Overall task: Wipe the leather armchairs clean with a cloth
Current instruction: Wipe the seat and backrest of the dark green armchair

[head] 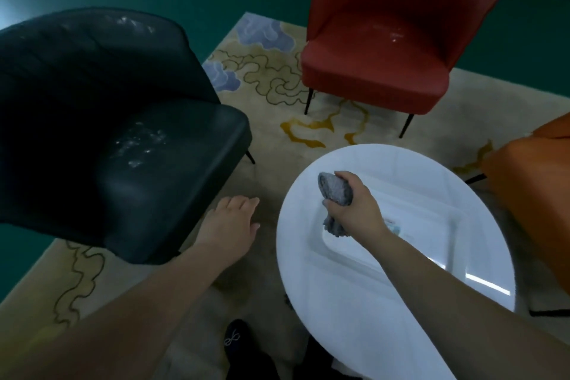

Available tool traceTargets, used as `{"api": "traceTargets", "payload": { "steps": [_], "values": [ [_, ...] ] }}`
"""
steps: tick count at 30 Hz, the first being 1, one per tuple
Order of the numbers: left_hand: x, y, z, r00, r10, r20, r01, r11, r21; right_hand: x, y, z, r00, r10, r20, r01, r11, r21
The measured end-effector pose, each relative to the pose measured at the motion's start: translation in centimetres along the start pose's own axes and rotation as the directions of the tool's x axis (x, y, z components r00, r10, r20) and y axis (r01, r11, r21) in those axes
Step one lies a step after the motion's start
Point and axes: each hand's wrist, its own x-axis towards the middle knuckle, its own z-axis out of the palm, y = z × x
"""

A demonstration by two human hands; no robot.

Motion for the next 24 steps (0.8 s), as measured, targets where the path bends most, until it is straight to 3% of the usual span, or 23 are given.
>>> {"api": "traceTargets", "payload": {
  "steps": [13,24],
  "values": [
    [-5.2,-19.5,-2.1,0.970,-0.227,-0.089,0.224,0.973,-0.049,1.1,-9.9,15.8,0.992,-0.070,0.109,0.076,0.996,-0.049],
    [-6.3,-28.1,-2.0,0.891,-0.453,-0.046,0.437,0.879,-0.191,4.7,-15.6,25.0,0.960,-0.195,0.199,0.210,0.976,-0.059]
  ]
}}
